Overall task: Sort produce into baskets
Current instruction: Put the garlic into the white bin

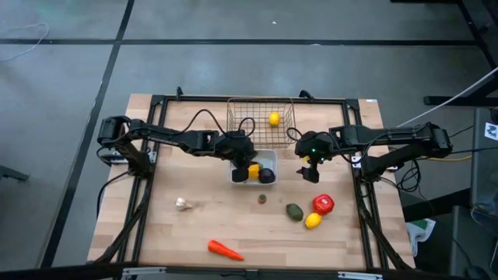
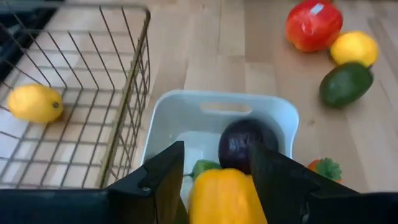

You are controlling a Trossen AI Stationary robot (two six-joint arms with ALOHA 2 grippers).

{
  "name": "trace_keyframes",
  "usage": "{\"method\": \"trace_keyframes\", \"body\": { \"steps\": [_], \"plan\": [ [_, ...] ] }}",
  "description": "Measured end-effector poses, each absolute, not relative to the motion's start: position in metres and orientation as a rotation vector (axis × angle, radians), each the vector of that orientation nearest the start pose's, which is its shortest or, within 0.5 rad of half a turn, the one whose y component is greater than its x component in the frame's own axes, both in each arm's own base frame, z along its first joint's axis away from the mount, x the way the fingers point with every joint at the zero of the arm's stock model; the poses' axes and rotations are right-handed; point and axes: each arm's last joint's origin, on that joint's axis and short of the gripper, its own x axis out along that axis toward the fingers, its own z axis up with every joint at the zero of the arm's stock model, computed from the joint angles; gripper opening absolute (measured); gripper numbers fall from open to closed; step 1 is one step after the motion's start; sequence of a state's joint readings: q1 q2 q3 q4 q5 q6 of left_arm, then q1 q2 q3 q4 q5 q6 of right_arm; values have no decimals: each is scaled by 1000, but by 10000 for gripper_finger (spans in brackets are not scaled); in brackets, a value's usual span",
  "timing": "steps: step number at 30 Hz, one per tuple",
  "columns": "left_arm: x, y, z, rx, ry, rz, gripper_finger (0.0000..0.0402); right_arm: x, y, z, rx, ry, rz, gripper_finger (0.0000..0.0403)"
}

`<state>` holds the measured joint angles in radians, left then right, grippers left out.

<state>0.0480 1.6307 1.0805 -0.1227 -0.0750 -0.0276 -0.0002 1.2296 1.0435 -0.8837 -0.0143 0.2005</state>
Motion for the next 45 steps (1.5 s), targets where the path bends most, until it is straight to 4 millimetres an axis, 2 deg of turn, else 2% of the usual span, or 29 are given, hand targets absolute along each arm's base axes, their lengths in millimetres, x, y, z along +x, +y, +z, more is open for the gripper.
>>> {"method": "trace_keyframes", "body": {
  "steps": [5, 8, 12, 17, 25, 32, 39, 45],
  "plan": [
    [350, 11, 249, -19, 621, 109, 184, 230, 0, 281, 189, 1067, -95, 372],
    [342, 5, 264, -14, 629, 91, 184, 230, 0, 281, 189, 1068, -95, 372],
    [321, -5, 282, -24, 699, 69, 184, 230, 0, 281, 189, 1068, -95, 372],
    [292, -25, 287, -106, 855, 51, 183, 230, 0, 281, 189, 1068, -94, 372],
    [263, -69, 260, -99, 1151, -73, 183, 230, 0, 281, 189, 1068, -94, 372],
    [243, -99, 237, -60, 1240, -152, 182, 230, 0, 281, 189, 1068, -95, 372],
    [220, -113, 207, -6, 1348, -178, 182, 230, 0, 281, 189, 1068, -95, 372],
    [205, -115, 188, -13, 1427, -159, 182, 230, 0, 281, 189, 1068, -95, 372]
  ]
}}
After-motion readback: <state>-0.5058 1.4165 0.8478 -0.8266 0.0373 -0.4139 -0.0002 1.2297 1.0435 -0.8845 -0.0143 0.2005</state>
